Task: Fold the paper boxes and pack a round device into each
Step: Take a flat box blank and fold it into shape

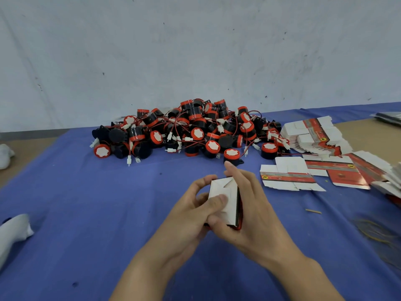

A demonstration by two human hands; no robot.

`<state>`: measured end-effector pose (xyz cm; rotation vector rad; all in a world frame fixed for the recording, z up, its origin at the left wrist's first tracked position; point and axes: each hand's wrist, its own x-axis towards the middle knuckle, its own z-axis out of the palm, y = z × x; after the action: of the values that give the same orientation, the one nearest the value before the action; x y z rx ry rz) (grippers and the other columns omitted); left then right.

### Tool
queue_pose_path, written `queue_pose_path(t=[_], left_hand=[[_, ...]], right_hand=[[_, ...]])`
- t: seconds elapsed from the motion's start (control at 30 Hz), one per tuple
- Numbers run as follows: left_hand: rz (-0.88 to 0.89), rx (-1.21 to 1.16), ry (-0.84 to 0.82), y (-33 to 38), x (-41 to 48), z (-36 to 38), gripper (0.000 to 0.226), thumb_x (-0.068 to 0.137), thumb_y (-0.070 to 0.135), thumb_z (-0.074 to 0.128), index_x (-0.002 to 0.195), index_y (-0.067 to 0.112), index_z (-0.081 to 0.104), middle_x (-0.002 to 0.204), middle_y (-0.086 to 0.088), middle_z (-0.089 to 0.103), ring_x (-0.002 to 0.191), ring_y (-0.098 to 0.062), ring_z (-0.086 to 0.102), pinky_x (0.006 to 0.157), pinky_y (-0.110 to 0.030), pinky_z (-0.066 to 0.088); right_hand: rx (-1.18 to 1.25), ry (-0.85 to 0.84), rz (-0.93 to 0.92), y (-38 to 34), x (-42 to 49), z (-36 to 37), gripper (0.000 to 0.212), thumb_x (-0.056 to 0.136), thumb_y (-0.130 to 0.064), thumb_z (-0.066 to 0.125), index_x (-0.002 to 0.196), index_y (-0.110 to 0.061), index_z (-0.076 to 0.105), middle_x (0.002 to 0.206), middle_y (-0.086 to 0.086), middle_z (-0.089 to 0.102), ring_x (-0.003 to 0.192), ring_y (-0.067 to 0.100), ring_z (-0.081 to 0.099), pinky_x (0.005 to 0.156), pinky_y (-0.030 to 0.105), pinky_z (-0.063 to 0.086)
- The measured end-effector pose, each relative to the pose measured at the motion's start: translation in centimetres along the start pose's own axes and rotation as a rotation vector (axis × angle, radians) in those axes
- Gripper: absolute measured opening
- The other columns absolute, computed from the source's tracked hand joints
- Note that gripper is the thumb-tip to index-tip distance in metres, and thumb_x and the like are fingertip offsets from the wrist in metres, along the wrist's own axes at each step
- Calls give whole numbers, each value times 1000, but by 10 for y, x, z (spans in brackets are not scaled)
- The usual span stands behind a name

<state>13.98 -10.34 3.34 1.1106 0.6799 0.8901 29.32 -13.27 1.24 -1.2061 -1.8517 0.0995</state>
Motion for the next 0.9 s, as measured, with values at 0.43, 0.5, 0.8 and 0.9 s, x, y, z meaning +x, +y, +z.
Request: queue_pose_path(t=[0.43, 0.5, 0.8, 0.9], left_hand=[[-47, -201, -108, 2, 2, -3, 35, 97, 24, 52, 128, 17, 65, 124, -12, 68, 106, -24, 68, 79, -33, 58], [-61, -204, -137, 3, 3, -7, 37, 97, 35, 49, 121, 16, 71, 121, -13, 70, 105, -25, 70, 82, -34, 59], [-28, -136, -87, 3, 7, -20, 47, 95, 41, 53, 123, 6, 69, 126, -17, 67, 116, -29, 65, 91, -33, 57], [27, 10, 5, 9, 7, -22, 45, 88, 38, 61, 115, 3, 70, 101, -14, 74, 86, -21, 72, 69, -27, 58]], right_hand=[[9, -11, -27, 0, 2, 1, 86, 84, -81, 45, 154, -44, 10, 142, -28, 26, 131, 7, 43, 101, 39, 49], [24, -1, -14, 1, 2, -2, 83, 87, -80, 42, 154, -42, 12, 148, -26, 25, 133, 5, 41, 98, 36, 50], [-23, -94, 10, 6, 1, -10, 77, 87, -82, 37, 151, -56, 3, 152, -40, 9, 139, -17, 18, 98, 9, 31], [-59, -185, 67, 14, 1, -10, 82, 81, -85, 45, 147, -64, -1, 145, -50, 6, 133, -25, 16, 100, 8, 25]])
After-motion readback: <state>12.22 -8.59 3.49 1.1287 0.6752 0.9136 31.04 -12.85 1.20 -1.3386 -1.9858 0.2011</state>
